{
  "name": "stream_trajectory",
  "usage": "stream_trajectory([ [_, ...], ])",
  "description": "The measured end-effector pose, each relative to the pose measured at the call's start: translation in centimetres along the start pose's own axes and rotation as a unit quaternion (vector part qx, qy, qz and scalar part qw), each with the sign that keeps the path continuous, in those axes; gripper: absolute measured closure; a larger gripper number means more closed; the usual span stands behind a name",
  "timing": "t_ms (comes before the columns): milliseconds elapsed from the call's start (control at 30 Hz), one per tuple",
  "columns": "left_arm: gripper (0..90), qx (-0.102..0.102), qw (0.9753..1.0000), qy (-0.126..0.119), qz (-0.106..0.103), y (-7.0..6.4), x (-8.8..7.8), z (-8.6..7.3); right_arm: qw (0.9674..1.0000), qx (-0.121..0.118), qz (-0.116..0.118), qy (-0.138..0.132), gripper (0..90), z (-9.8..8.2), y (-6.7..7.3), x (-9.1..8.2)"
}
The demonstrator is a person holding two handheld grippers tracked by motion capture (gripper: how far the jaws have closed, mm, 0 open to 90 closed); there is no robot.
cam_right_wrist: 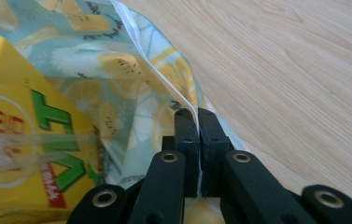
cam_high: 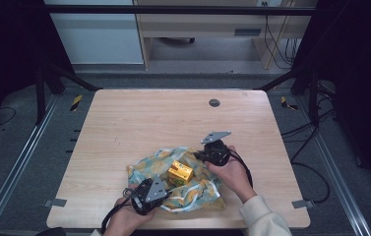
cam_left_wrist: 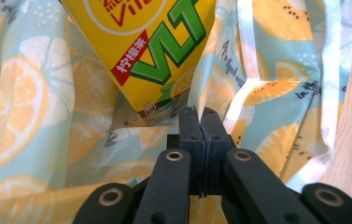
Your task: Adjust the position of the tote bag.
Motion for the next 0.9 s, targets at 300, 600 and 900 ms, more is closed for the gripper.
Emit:
stream_trajectory([
  [300,90.0,0.001,1.0000,-0.001,0.000,0.0,-0.1,0.0,0.9998,0.012,-0.018,-0.003,88.5,-0.1,-1.6,-0.1],
  [600,90.0,0.007,1.0000,0.005,-0.003,-0.2,-0.1,-0.1,0.9991,0.024,-0.034,-0.002,88.5,-0.3,-3.3,-0.1],
  [900,90.0,0.010,0.9997,0.016,-0.018,-0.5,0.2,-0.3,0.9977,0.044,-0.051,-0.003,88.6,-0.6,-5.3,-0.3],
])
Point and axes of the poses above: each handheld gripper's, and its own axes: x roughly forward along the jaws, z roughly out of its top, y roughly to its left, the point moved 7 cm from there along x, roughly forward along the jaws, and after that the axes turned 15 degrees about x, right-handed, at the moved point
